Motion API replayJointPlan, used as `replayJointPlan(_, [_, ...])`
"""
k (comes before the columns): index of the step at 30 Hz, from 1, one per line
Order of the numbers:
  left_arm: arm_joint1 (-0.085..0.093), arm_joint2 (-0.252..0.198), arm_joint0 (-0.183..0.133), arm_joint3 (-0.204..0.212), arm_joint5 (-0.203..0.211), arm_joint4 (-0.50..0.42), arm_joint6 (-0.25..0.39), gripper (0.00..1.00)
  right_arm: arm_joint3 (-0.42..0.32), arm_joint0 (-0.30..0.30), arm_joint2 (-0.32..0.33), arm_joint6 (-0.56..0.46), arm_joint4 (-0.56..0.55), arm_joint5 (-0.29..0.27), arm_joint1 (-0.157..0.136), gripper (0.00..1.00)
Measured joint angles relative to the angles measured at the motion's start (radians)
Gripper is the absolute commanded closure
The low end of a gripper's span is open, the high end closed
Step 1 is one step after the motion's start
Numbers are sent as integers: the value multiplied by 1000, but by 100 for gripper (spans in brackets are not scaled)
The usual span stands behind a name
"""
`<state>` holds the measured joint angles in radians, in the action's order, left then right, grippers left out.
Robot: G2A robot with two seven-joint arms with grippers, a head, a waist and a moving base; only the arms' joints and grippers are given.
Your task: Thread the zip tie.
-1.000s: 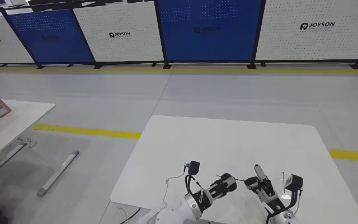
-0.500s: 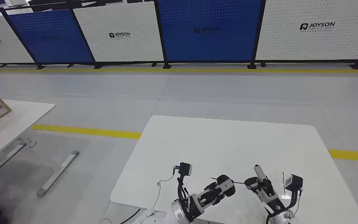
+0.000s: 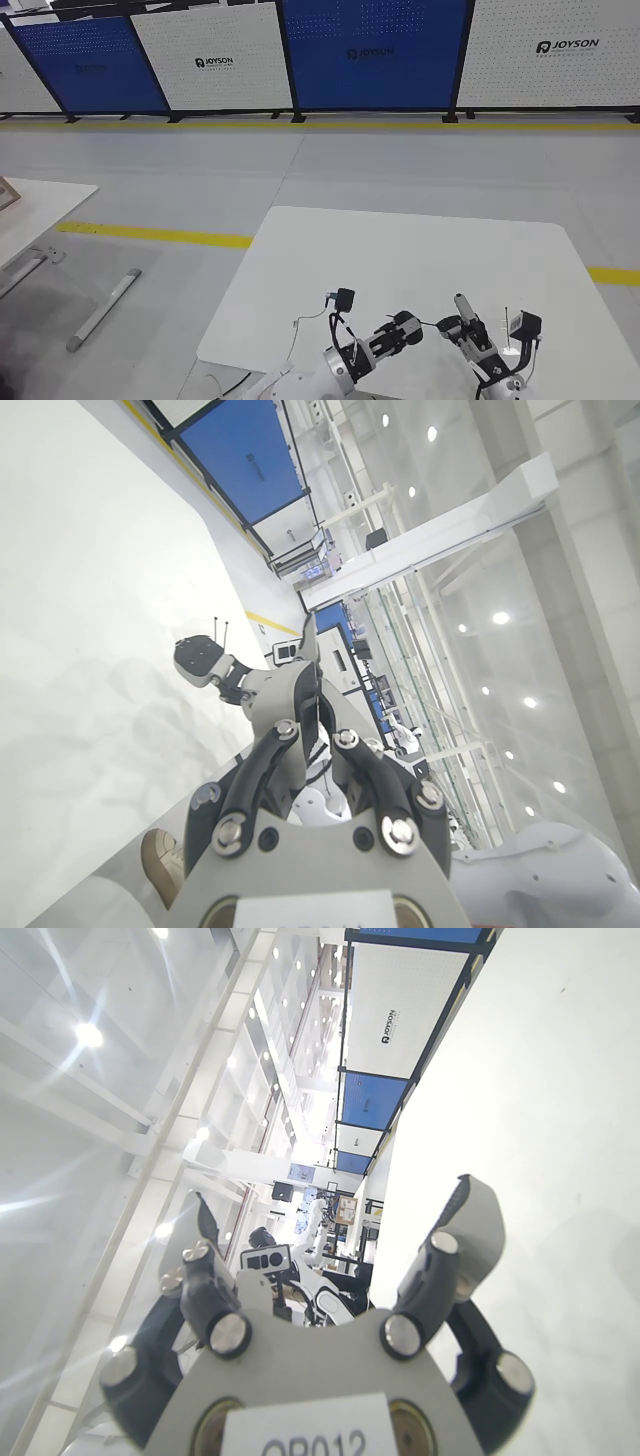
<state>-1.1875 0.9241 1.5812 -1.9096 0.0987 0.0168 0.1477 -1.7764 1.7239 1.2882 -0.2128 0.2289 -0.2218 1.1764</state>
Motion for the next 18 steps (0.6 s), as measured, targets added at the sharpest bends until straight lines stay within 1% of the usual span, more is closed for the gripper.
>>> replayJointPlan(3, [-7, -15, -19, 24, -18, -40, -12, 100, 0, 0, 0, 0, 0, 0, 0, 0])
replayJointPlan(15, [-7, -14, -19, 24, -17, -38, -12, 100, 0, 0, 0, 1, 0, 0, 0, 0])
replayJointPlan(18, [-7, -14, -19, 24, -17, -38, -12, 100, -2, -5, 12, 5, 4, 12, 0, 0])
